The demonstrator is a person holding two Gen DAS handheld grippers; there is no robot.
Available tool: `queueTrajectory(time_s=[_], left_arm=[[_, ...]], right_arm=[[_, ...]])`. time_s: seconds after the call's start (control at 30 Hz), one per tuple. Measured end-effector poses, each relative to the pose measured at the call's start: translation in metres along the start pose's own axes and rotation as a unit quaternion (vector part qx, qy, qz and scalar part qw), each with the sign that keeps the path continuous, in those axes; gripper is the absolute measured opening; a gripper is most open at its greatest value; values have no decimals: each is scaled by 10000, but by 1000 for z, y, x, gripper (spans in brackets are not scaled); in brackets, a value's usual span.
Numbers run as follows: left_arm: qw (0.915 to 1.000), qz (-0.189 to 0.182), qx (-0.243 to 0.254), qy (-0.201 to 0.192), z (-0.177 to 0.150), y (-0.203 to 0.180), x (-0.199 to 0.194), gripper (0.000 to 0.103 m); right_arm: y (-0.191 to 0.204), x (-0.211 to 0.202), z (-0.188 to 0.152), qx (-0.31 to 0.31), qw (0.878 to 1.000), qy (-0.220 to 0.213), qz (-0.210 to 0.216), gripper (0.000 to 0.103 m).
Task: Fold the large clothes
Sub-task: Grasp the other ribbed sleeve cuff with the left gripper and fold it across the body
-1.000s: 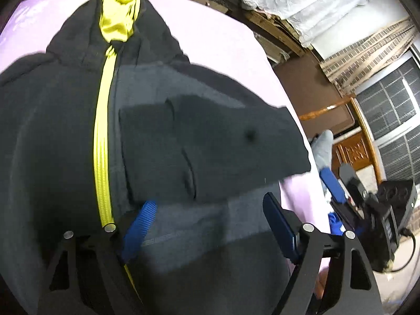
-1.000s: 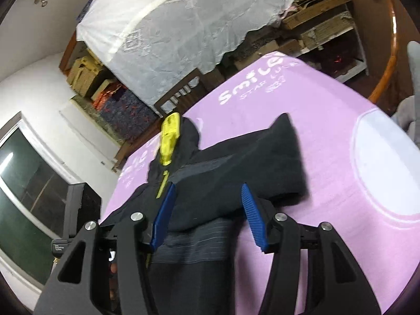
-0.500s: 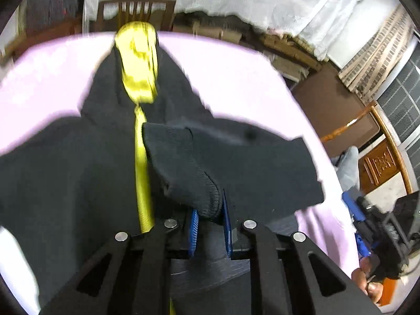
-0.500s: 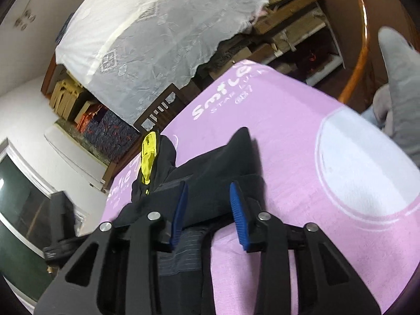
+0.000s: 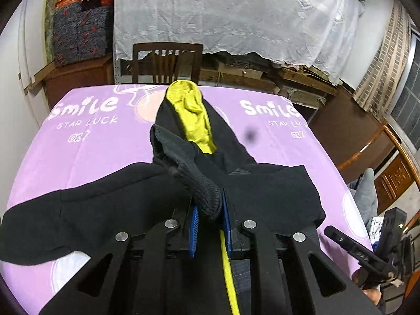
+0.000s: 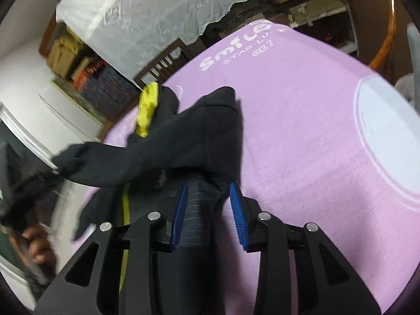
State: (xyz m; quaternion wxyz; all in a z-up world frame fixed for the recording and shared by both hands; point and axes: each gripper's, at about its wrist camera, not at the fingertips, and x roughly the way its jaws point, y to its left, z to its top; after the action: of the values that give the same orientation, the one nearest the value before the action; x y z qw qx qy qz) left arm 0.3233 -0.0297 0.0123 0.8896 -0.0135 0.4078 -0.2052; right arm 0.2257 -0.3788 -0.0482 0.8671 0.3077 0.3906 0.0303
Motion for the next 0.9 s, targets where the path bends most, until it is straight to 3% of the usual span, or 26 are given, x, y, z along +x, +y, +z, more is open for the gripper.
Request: queueTrajectory(time_s=[0.2, 0.33, 0.4, 0.47, 0.5, 0.57, 0.63, 0.7, 0.77, 0.83, 0.9], left_arm=[[9999, 67, -82, -101, -2, 20, -10, 16], [9995, 165, -185, -214, -4, 37, -18, 16], [9993, 84, -343, -151, -9, 49, -15, 16], [9987, 49, -512, 12, -16, 59, -4, 16], [9983, 54, -565, 89, -19, 62, 2, 16], [9975, 43, -670, 217, -25, 68, 12, 16], [9965, 88, -774, 306, -33, 75, 20, 16], [9950, -70, -905, 428, -39, 80, 27, 16], [9941, -260, -905, 538, -47, 78, 32, 16], [9961, -40, -659, 590, -56, 68, 37, 16], [9964, 160, -475, 691, -65, 62, 47, 18]], right_arm=[[11, 37, 8, -123, 9985, 247, -474, 38], [2, 44, 18, 322, 9991, 263, 46, 54], [-3, 39, 19, 550, 9976, 201, 365, 54], [3, 37, 19, 379, 9988, 147, 270, 54], [8, 39, 18, 182, 9997, 145, 52, 51], [19, 45, 14, -142, 9995, 173, -212, 33], [23, 45, 11, -290, 9986, 169, -405, 10], [25, 43, 12, -444, 9971, 137, -606, 7], [36, 36, 11, -981, 9868, -67, -1289, 5], [42, 35, 5, -1526, 9710, -111, -1838, 6], [33, 47, 1, -1464, 9697, 209, -1944, 6]])
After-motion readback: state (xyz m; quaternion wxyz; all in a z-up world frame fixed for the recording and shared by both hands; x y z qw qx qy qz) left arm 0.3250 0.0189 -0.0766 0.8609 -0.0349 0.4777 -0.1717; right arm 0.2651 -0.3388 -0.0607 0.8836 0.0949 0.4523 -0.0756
